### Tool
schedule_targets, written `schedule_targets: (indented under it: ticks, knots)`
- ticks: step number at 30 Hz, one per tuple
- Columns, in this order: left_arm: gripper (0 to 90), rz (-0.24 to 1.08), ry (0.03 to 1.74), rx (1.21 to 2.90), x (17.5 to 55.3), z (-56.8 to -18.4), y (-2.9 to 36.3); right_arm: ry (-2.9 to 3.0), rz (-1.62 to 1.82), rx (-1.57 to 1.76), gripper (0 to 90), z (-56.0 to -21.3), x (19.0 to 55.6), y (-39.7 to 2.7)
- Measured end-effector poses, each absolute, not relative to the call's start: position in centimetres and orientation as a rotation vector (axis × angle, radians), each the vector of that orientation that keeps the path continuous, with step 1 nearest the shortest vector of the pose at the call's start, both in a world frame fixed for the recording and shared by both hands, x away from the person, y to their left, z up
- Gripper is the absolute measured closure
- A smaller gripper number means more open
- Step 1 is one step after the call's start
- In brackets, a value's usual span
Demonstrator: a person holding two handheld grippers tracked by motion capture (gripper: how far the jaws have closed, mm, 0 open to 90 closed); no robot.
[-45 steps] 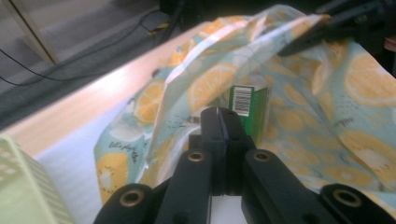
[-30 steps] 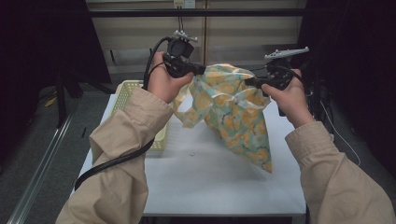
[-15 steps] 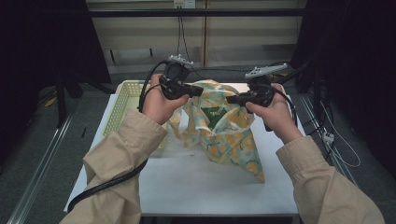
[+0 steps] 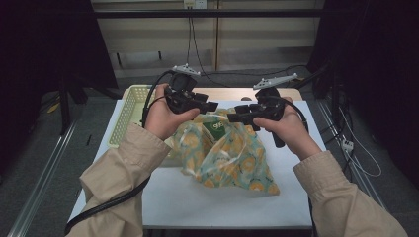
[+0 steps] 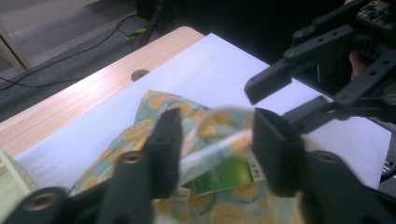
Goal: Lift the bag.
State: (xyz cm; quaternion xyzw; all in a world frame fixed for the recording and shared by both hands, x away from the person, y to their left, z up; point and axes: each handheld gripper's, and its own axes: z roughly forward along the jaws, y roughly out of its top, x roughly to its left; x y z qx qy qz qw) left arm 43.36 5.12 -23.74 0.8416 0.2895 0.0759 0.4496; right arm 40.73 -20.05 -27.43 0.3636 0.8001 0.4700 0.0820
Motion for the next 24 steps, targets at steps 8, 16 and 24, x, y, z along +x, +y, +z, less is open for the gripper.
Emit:
schedule_targets:
  ticks: [8, 16, 24]
  knots:
    - [23.1, 0.222, 0.688, 2.088, 43.2, -24.3, 6.0, 2.363, 1.392, 1.095, 39.9, -27.3, 40.3, -21.4]
    - [10.3, 0.223, 0.667, 2.079, 42.4, -26.1, 8.4, 2.358, 1.377, 1.091, 28.6, -29.5, 39.2, -23.8]
    - [8.4, 0.219, 0.663, 2.094, 41.0, -28.1, 10.5, 2.351, 1.362, 1.115, 25.3, -31.7, 38.1, -25.8]
